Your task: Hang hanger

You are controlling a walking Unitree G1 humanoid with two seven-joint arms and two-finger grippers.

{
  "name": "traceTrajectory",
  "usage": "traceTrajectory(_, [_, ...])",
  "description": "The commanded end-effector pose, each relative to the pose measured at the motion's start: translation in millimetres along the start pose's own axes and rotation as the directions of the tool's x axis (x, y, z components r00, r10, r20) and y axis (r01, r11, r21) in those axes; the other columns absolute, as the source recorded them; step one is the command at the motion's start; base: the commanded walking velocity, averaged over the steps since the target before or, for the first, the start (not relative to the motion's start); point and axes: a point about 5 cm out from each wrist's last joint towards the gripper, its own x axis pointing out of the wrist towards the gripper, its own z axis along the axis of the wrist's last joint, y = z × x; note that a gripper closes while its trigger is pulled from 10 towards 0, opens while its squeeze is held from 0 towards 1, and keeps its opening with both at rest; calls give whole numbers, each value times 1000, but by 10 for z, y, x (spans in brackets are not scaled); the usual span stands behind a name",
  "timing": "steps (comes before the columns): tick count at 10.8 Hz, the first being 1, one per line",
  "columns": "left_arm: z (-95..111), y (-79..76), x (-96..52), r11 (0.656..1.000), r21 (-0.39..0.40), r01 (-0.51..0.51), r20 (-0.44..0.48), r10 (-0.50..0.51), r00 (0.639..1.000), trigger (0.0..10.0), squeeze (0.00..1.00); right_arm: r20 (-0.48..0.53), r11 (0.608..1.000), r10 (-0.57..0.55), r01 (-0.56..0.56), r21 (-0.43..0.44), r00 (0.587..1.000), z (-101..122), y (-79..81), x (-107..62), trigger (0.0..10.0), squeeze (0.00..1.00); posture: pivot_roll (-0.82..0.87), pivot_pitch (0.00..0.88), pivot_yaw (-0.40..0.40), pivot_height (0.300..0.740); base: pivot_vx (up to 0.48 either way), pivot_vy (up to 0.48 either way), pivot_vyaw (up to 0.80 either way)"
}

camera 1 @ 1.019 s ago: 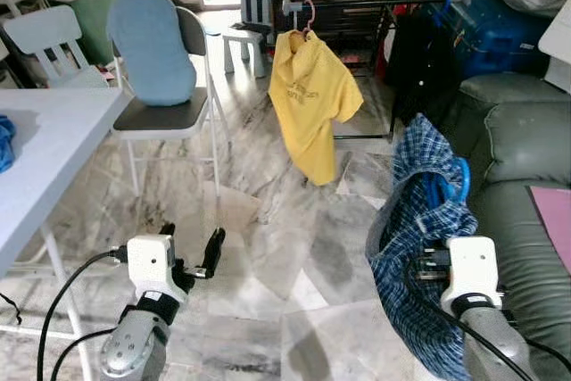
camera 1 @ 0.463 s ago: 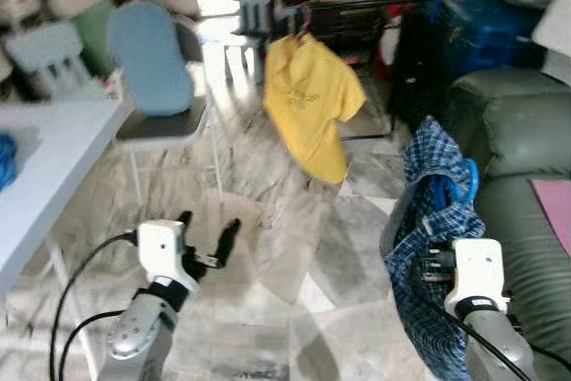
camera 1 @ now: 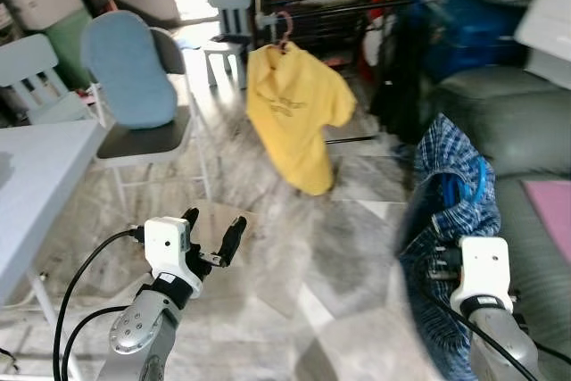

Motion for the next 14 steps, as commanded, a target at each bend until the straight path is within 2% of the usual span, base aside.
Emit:
traceTrajectory(1, [2, 55, 2, 1000, 5, -10, -12, 10, 1000, 10000, 0, 33, 999, 33, -33, -3, 999, 87, 67, 28, 10000, 0, -256, 12, 115, 740, 450, 0, 0])
traceTrajectory(6, [49, 27, 126, 1000, -6, -24, 22, 25, 999, 10000, 0, 62, 995, 97, -95, -29, 993, 150, 136, 74, 10000, 0, -264, 0, 102, 740, 446, 0, 0])
traceTrajectory(8, [49, 35, 177, 999, 2, -39, 29, 39, 999, 10000, 0, 54, 993, 117, -115, -42, 992, 153, 167, 96, 10000, 0, -273, 0, 73, 740, 401, 0, 559])
traceTrajectory(10, [166, 114, 303, 995, 33, -92, 73, 89, 993, 10000, 0, 58, 984, 162, -156, -91, 985, 263, 267, 157, 10000, 0, -286, 27, 31, 740, 0, 0, 0])
traceTrajectory(11, [185, 158, 284, 991, 25, -133, 80, 131, 988, 10000, 0, 64, 977, 197, -190, -102, 978, 289, 330, 165, 10000, 0, -279, 32, 34, 740, 0, 0, 0])
traceTrajectory(12, [121, 156, 229, 989, 19, -147, 48, 146, 988, 10000, 0, 32, 981, 182, -179, -80, 983, 182, 372, 180, 10000, 0, -253, 19, 57, 740, 0, 0, 0])
traceTrajectory(14, [42, 156, 201, 990, 15, -141, 21, 141, 990, 10000, 0, 28, 981, 183, -181, -66, 983, 150, 425, 190, 10000, 0, -254, 0, 101, 740, 0, 0, 0])
